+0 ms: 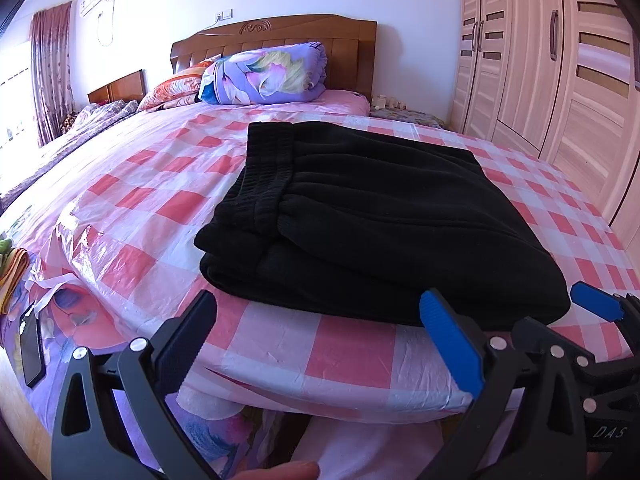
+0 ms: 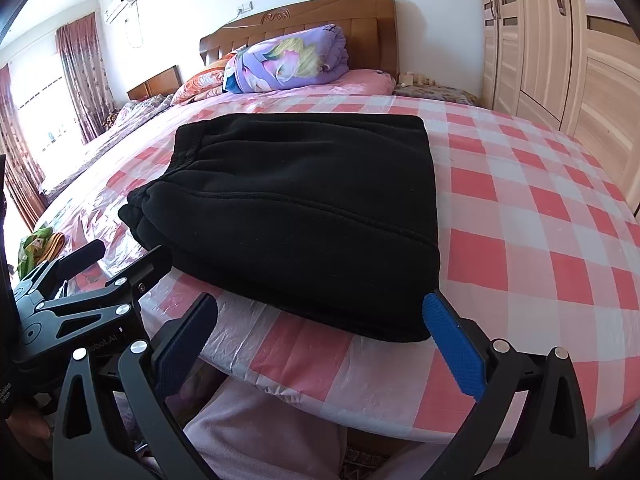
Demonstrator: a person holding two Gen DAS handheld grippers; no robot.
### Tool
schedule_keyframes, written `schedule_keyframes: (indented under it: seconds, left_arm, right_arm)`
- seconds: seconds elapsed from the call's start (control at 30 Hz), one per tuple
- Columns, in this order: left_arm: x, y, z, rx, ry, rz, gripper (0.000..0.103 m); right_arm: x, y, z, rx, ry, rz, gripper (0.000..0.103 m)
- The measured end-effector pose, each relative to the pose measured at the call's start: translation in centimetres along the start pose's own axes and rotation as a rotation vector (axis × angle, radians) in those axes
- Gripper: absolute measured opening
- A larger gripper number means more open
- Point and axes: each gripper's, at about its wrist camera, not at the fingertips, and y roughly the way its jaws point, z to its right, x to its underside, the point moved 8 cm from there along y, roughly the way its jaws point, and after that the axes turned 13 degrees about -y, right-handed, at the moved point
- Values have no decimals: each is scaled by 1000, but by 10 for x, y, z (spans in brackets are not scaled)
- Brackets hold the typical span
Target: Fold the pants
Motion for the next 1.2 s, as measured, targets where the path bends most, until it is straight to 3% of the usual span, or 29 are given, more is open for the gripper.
schedule_keyframes:
  seconds: [1.2]
  left_arm:
    - [1, 2, -2, -4, 3, -5, 102]
  right_arm:
    - [5, 2, 1, -8, 21, -6, 99]
